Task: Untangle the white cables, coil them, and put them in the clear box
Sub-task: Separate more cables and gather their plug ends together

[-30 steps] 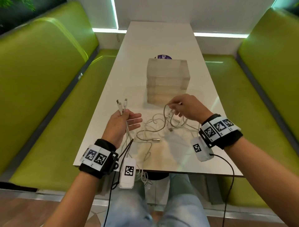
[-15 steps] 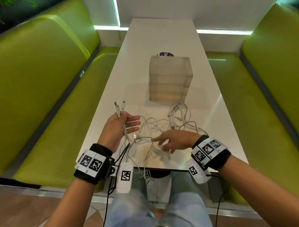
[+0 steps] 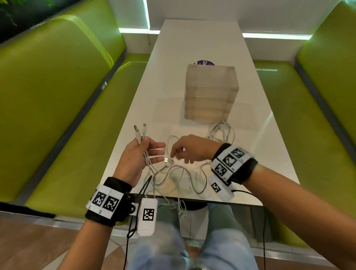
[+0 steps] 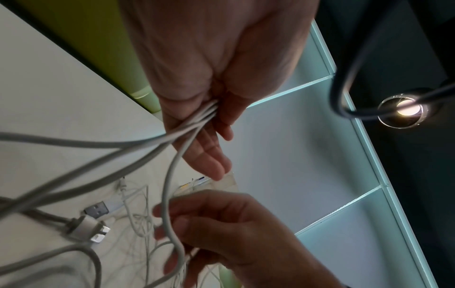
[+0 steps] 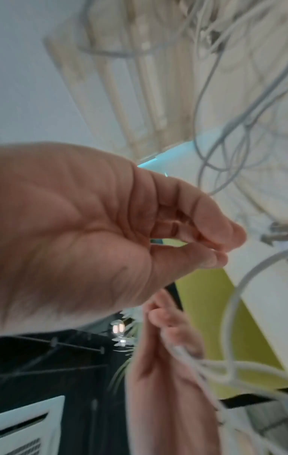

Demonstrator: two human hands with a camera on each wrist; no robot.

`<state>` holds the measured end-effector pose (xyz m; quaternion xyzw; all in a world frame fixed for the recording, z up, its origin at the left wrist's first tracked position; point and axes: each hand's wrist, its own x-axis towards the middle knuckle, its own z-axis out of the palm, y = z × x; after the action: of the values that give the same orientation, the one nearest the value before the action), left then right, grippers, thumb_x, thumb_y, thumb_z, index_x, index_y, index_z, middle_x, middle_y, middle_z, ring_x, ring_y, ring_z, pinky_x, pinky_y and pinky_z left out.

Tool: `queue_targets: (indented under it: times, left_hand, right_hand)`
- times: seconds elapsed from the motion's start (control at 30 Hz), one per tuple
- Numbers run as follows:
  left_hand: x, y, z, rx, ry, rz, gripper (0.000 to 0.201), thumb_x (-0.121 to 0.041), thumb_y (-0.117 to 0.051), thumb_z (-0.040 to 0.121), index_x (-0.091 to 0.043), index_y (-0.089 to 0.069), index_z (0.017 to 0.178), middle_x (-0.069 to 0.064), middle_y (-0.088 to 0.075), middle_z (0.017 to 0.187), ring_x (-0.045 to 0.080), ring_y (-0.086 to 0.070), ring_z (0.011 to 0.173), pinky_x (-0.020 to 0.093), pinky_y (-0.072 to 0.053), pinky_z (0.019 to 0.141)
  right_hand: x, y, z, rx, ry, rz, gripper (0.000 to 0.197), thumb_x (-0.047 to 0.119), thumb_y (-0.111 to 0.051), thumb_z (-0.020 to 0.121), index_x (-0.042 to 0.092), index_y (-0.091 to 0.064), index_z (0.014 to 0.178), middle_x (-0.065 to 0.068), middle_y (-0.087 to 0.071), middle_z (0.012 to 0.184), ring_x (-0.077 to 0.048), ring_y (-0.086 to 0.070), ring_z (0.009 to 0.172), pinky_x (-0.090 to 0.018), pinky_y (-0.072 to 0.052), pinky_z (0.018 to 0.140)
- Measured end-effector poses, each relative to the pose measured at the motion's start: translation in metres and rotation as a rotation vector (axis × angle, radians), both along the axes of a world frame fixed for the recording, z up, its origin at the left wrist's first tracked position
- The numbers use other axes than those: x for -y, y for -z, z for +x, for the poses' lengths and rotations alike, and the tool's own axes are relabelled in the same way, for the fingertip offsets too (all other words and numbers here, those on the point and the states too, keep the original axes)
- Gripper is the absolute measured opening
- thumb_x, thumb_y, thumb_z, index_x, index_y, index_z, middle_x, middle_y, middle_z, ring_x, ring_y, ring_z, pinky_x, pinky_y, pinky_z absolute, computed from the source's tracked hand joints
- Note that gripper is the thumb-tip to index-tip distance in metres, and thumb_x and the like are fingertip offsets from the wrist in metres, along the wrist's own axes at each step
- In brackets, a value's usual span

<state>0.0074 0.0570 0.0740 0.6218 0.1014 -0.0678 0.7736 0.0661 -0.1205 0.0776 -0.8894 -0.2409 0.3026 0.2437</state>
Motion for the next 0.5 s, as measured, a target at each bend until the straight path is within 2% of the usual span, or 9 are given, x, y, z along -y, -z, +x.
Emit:
queue_targets:
  times: [0.1, 0.17, 0.23, 0.3, 0.37, 0.43, 0.5]
  left_hand:
    - [0.0, 0.0, -0.001, 0.0, -0.006, -0.012, 0.033, -0.019, -0.035, 0.103, -0.006, -0.055, 0.08, 0.011, -0.074, 0.085, 0.019, -0.068, 0.067, 0.03, -0.058, 0.061]
    - [0.0, 0.0, -0.001, -0.004, -0.011, -0.021, 0.031, -0.019, -0.036, 0.103, -0.006, -0.054, 0.081, 0.013, -0.073, 0.086, 0.019, -0.068, 0.067, 0.029, -0.057, 0.059]
    - [0.0, 0.0, 0.0, -0.007, -0.012, -0.02, 0.03, -0.02, -0.036, 0.103, -0.005, -0.054, 0.083, 0.015, -0.072, 0.089, 0.018, -0.067, 0.067, 0.029, -0.058, 0.06]
    - [0.0, 0.0, 0.0, -0.01, -0.009, -0.027, 0.029, -0.02, -0.036, 0.103, -0.005, -0.053, 0.084, 0.015, -0.072, 0.089, 0.018, -0.067, 0.067, 0.029, -0.059, 0.061]
    - [0.001, 0.001, 0.001, -0.008, -0.005, -0.027, 0.029, -0.02, -0.036, 0.103, -0.005, -0.053, 0.084, 0.014, -0.072, 0.088, 0.018, -0.068, 0.067, 0.029, -0.058, 0.061]
    - [0.002, 0.002, 0.002, -0.014, -0.003, -0.017, 0.03, -0.02, -0.036, 0.103, -0.006, -0.054, 0.084, 0.013, -0.072, 0.089, 0.018, -0.068, 0.069, 0.029, -0.058, 0.061]
    - [0.004, 0.005, 0.003, -0.017, -0.009, -0.012, 0.031, -0.019, -0.036, 0.103, -0.006, -0.055, 0.083, 0.014, -0.071, 0.089, 0.021, -0.066, 0.074, 0.03, -0.059, 0.063]
  right_hand:
    - [-0.019, 0.017, 0.004, 0.096, -0.099, -0.098, 0.028, 0.007, -0.049, 0.093, 0.012, -0.067, 0.113, -0.002, -0.065, 0.096, -0.016, -0.058, 0.074, -0.022, -0.047, 0.061]
    - [-0.03, 0.027, 0.003, 0.167, -0.159, -0.15, 0.026, 0.008, -0.054, 0.089, 0.013, -0.068, 0.11, -0.006, -0.065, 0.102, -0.021, -0.059, 0.089, -0.026, -0.042, 0.072]
    - [-0.038, 0.042, 0.004, 0.197, -0.187, -0.179, 0.02, 0.01, -0.061, 0.084, 0.014, -0.071, 0.101, -0.009, -0.063, 0.105, -0.026, -0.06, 0.098, -0.03, -0.044, 0.078]
    - [-0.04, 0.053, 0.006, 0.232, -0.203, -0.207, 0.012, 0.012, -0.062, 0.082, 0.013, -0.069, 0.092, -0.009, -0.06, 0.104, -0.028, -0.061, 0.092, -0.035, -0.048, 0.077]
    - [-0.036, 0.053, 0.008, 0.258, -0.217, -0.222, 0.011, 0.013, -0.06, 0.083, 0.012, -0.066, 0.093, -0.009, -0.058, 0.109, -0.028, -0.06, 0.086, -0.04, -0.051, 0.076]
    - [-0.028, 0.045, 0.007, 0.265, -0.214, -0.184, 0.013, 0.015, -0.057, 0.087, 0.011, -0.062, 0.098, -0.009, -0.056, 0.113, -0.027, -0.059, 0.089, -0.038, -0.049, 0.078]
    - [-0.015, 0.031, 0.009, 0.289, -0.172, -0.099, 0.015, 0.016, -0.054, 0.091, 0.009, -0.059, 0.104, -0.009, -0.059, 0.103, -0.025, -0.057, 0.088, -0.032, -0.043, 0.076]
